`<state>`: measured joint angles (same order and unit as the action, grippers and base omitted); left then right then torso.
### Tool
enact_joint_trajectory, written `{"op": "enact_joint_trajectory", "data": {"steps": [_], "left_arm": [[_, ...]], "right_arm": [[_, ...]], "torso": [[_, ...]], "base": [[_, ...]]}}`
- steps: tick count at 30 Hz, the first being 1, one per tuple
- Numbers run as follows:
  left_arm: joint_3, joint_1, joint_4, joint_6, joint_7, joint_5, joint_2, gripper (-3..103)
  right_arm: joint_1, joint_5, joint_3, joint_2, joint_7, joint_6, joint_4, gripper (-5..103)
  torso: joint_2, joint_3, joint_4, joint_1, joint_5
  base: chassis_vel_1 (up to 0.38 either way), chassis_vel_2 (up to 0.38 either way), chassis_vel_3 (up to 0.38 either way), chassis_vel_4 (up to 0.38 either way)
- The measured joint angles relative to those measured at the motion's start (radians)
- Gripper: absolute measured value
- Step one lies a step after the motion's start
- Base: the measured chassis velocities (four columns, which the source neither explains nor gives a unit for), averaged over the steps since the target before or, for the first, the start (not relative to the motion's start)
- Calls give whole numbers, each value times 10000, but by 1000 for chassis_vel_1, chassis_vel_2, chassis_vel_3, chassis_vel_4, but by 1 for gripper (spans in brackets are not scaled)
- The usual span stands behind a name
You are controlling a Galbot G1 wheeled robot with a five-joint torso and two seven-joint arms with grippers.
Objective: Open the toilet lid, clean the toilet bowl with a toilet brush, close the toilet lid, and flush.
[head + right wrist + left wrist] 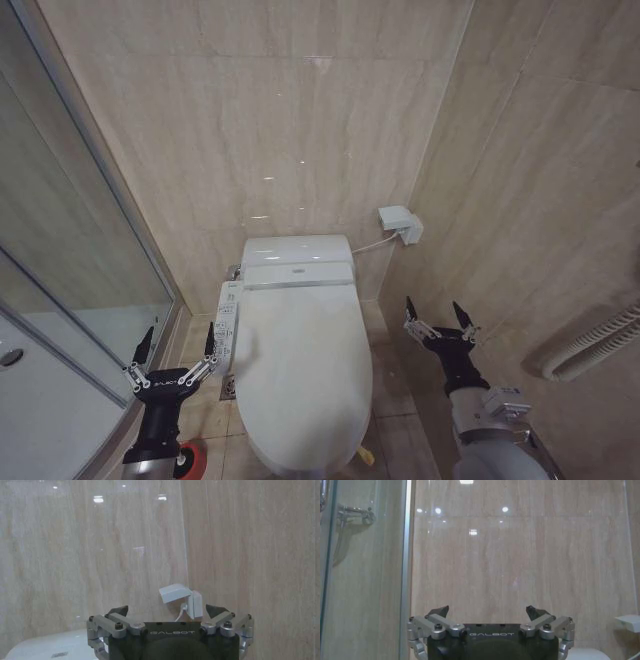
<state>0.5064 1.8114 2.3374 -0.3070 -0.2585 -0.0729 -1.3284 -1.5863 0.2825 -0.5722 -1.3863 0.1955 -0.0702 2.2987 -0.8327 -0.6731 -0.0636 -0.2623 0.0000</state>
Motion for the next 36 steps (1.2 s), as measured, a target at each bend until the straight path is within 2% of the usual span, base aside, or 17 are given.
{"op": "enact_joint_trajectory", "data": {"steps": [17,20,23,24,25,28,29,30,32,33,35,36], "left_arm": [[3,-12,-2,12,6,-1,-1,100],[86,-188,-68,240,127,-81,-26,100],[417,-946,-380,1209,648,-444,-127,96],[417,-946,-380,1209,648,-444,-127,96],[514,-1148,-465,1473,789,-543,-154,96],[908,-2042,-835,2632,1416,-982,-280,96],[908,-2042,-835,2632,1416,-982,-280,96],[1049,-2347,-966,3030,1633,-1133,-325,100],[1286,-2883,-1182,3724,2008,-1394,-397,100],[1286,-2883,-1182,3724,2008,-1394,-397,100],[1516,-3420,-1433,4228,2364,-1650,-457,100],[1644,-3774,-1486,4123,2502,-1763,-455,100]], "right_arm": [[1,0,0,0,0,0,0,100],[0,0,0,0,0,0,0,100],[0,1,0,0,0,0,-1,100],[0,1,0,0,0,0,-1,100],[1,1,0,0,1,-1,0,100],[1,0,1,0,1,-1,-1,100],[1,0,1,0,1,-1,-1,100],[1,1,0,0,1,0,0,100],[1,1,0,1,0,-1,-1,100],[1,1,0,1,0,-1,-1,100],[1,1,1,0,-1,-1,0,100],[1,1,0,1,1,-1,0,100]], "torso": [[0,0,0,0,0],[0,0,3,0,1],[0,0,1,0,-1],[0,0,1,0,-1],[0,0,0,0,1],[0,0,0,0,0],[0,0,0,0,0],[0,0,0,0,-1],[0,0,0,0,-1],[0,0,0,0,-1],[0,-1,2,0,-2],[1,-1,-2,-1,-5]], "base": [[0,0,0,0],[0,0,0,0],[0,0,0,0],[0,0,0,0],[0,0,0,0],[0,0,0,0],[0,0,0,0],[0,0,0,0],[0,0,0,0],[0,0,0,0],[0,0,0,0],[0,0,0,0]]}}
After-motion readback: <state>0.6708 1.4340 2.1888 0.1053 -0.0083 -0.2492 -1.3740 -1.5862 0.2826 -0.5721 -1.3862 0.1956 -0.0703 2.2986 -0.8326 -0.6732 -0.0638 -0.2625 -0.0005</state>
